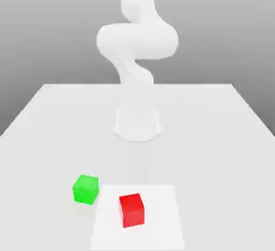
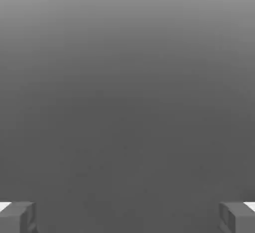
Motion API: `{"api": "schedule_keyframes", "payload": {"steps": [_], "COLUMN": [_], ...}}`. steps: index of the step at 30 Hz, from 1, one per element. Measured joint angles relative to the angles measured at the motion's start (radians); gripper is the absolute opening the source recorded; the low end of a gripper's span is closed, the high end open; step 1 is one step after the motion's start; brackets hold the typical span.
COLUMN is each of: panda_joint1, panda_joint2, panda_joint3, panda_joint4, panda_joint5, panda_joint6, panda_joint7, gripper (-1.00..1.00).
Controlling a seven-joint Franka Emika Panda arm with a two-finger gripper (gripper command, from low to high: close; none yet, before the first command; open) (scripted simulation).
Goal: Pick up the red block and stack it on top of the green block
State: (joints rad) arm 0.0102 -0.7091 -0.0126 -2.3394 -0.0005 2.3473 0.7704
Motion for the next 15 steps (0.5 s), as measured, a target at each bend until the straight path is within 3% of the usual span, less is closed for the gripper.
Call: {"api": "schedule_keyframes", "payload": {"steps": [15], "panda_joint1": [0.042], "panda_joint2": [0.551], "panda_joint3": [-0.061], "panda_joint4": [-0.238], "panda_joint5": [0.015], "panda_joint6": [0.286], "panda_joint7": [-0.192], "gripper": [0.00]}}
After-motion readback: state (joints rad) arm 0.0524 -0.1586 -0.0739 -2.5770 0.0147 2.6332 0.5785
